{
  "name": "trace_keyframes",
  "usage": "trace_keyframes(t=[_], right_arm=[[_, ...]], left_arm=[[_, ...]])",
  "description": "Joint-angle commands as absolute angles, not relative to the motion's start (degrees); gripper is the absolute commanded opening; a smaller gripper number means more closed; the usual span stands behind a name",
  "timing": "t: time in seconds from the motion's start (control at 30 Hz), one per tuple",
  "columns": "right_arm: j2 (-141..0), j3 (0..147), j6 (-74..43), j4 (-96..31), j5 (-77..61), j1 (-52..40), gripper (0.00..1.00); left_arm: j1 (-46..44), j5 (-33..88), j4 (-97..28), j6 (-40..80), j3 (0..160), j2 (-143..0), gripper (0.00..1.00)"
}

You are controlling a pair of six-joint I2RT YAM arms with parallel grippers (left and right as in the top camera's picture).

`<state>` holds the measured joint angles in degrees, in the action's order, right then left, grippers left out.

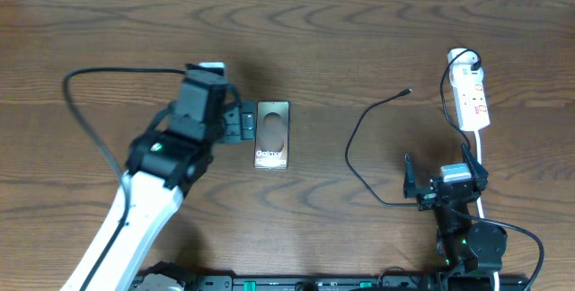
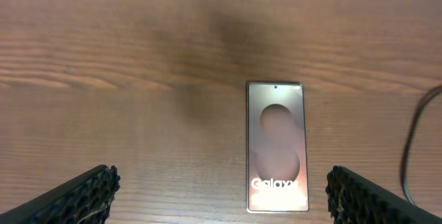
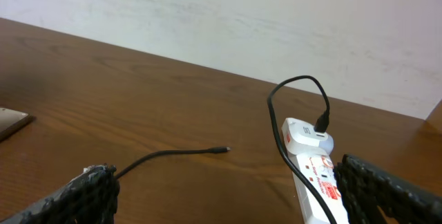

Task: Plug charger to phone and switch on socket
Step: 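Move the left gripper forward over the silver phone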

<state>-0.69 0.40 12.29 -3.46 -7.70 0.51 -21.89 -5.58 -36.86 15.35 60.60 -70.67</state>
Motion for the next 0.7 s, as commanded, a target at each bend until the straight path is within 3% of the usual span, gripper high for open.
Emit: trace_keyframes(t=[0.0,0.4,0.67], right_arm=[[-0.4,0.3,11.6,-3.7,-7.9,0.3,0.99],[-0.4,0.3,11.6,-3.7,-7.9,0.3,0.99],[-0.4,0.3,11.6,-3.7,-7.9,0.3,0.99]], left_arm=[[-23.7,-8.8,-35.9,18.6,61.9,-74.6,0.98],[-25.0,0.9,-31.3,18.6,61.8,-85.1,0.98],[-25.1,1.3,-29.4,20.9,61.8,-91.3,0.98]])
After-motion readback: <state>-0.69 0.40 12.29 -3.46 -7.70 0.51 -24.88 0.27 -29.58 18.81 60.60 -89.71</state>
